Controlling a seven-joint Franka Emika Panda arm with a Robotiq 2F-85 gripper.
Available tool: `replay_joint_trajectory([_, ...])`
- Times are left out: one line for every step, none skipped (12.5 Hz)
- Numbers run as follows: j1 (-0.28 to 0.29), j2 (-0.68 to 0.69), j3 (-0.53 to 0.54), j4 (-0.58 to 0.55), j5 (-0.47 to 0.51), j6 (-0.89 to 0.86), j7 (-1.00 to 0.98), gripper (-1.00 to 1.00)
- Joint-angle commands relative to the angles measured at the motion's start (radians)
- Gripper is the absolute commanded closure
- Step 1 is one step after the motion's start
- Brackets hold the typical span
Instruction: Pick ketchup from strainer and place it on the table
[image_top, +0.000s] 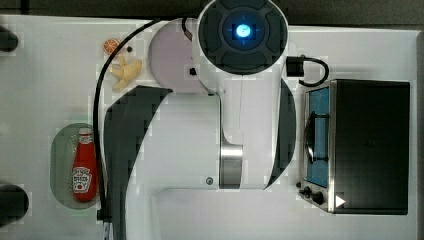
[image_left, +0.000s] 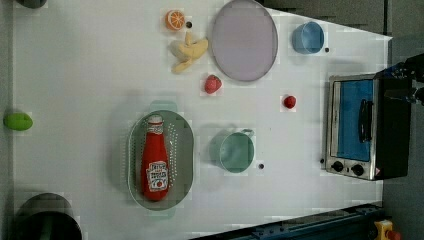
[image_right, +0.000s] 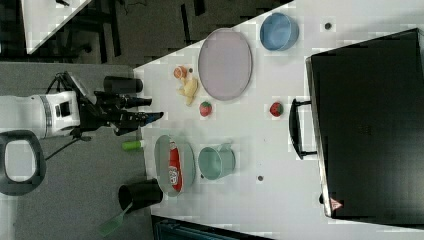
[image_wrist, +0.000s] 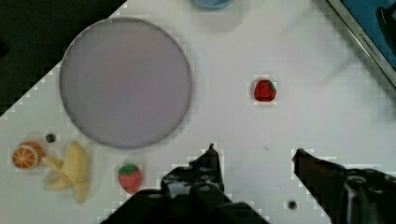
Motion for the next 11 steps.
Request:
replay_joint_trajectory([-0.092,-0.109,0.070,-0.003,0.037,-0.119,0.013,-0.59])
replay_joint_trajectory([-0.088,-0.107,0.080,-0.003,0.040,-0.116,0.013,-0.82])
replay_joint_trajectory([-0.080,-0.103,0.099,-0.003,0.042,-0.115,0.013,-0.99])
replay_joint_trajectory([-0.070,-0.097,0.129,-0.003,0.043,-0.115,0.013,-1.00])
replay_joint_trajectory([-0.059,-0.088,0.166,-0.003,0.043,-0.115,0.013,-1.00])
replay_joint_trajectory([-0.048,-0.079,0.209,-0.003,0.043,-0.114,0.013,-1.00])
replay_joint_trajectory([-0.039,-0.068,0.256,-0.003,0.043,-0.114,0.013,-1.00])
replay_joint_trajectory([-0.029,-0.058,0.306,-0.002,0.042,-0.107,0.014,-1.00])
replay_joint_trajectory([-0.022,-0.048,0.358,-0.003,0.042,-0.090,0.018,-1.00])
replay_joint_trajectory([-0.017,-0.033,0.408,-0.003,0.042,-0.077,0.019,-1.00])
replay_joint_trajectory([-0.012,-0.015,0.457,-0.003,0.042,-0.069,0.019,-1.00])
